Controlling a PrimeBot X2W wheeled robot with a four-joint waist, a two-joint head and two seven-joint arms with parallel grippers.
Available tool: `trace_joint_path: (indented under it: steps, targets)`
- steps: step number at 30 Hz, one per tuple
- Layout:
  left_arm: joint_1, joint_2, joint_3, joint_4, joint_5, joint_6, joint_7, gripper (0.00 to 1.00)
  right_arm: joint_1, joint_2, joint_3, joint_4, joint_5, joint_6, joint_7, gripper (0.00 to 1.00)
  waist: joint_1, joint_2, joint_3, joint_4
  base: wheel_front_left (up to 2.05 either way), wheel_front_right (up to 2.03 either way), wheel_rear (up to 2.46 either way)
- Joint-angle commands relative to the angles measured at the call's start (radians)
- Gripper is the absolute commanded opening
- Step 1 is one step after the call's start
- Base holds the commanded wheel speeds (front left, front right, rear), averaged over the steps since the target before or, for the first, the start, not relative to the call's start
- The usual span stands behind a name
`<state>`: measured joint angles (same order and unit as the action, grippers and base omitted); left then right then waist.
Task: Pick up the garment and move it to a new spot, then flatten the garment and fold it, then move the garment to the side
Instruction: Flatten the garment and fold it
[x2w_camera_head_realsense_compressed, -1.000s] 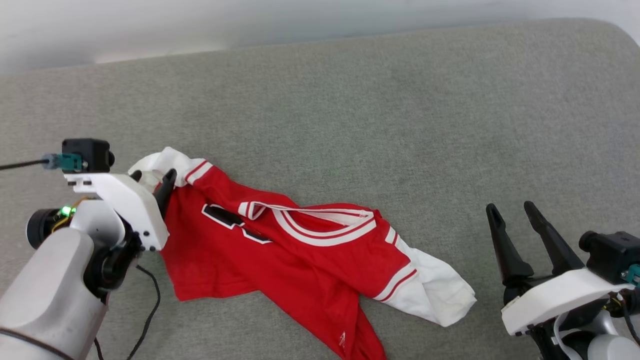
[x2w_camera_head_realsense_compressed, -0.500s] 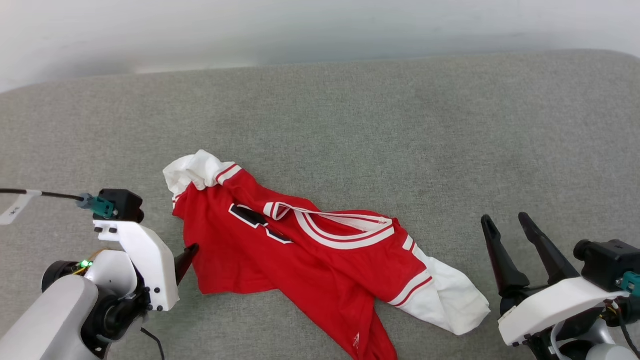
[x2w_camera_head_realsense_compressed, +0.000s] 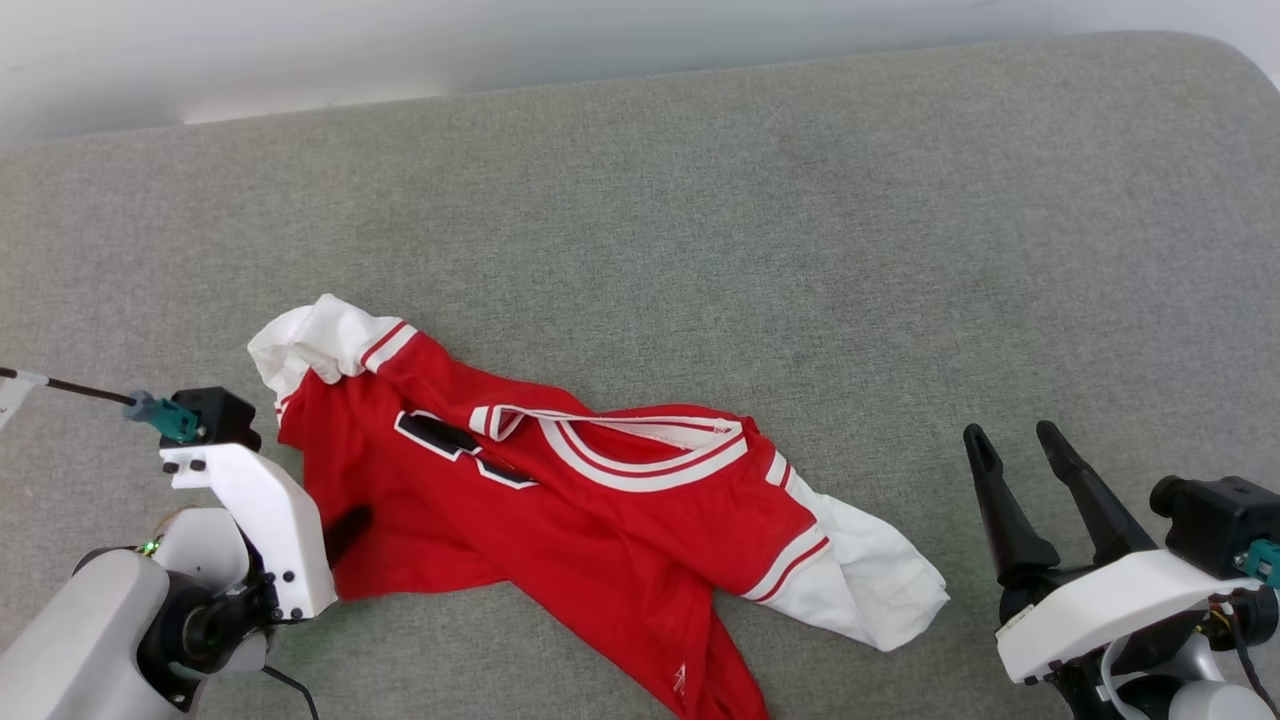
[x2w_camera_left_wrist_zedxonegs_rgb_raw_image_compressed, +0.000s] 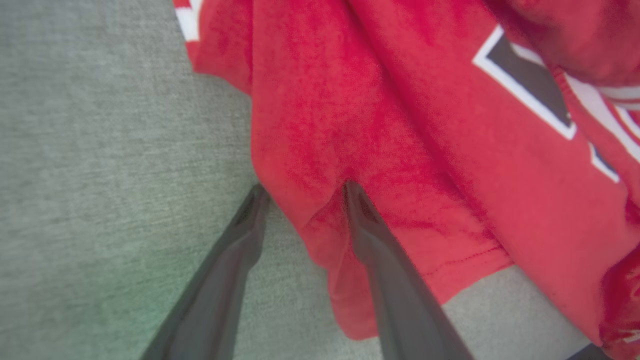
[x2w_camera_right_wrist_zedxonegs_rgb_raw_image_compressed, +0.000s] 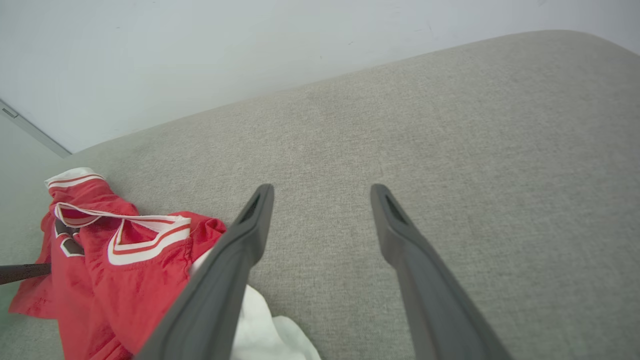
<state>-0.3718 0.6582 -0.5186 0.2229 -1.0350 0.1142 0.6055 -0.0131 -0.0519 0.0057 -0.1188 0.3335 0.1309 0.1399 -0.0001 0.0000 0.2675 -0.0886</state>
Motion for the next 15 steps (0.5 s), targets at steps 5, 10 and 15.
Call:
trace_joint_path:
  steps: [5,10,15]
  targets:
    - [0.052,-0.019,-0.016,-0.004,0.012,-0.004,-0.038,0.0,0.009,0.002,-0.009,0.014,0.009,0.0,-0.008,1.0,0.0001,0.0,-0.024,0.017,0.0,0.0,0.0]
    - [0.098,0.019,0.017,-0.114,0.048,0.031,-0.124,0.0,0.021,0.002,-0.021,0.017,0.005,0.0,-0.002,1.0,0.0001,0.0,-0.064,0.06,0.0,0.0,0.0]
    - [0.222,0.054,0.031,-0.26,0.055,0.099,-0.162,0.0,0.043,0.002,-0.033,0.012,0.0,0.0,0.01,1.0,0.0001,0.0,-0.106,0.111,0.0,0.0,0.0]
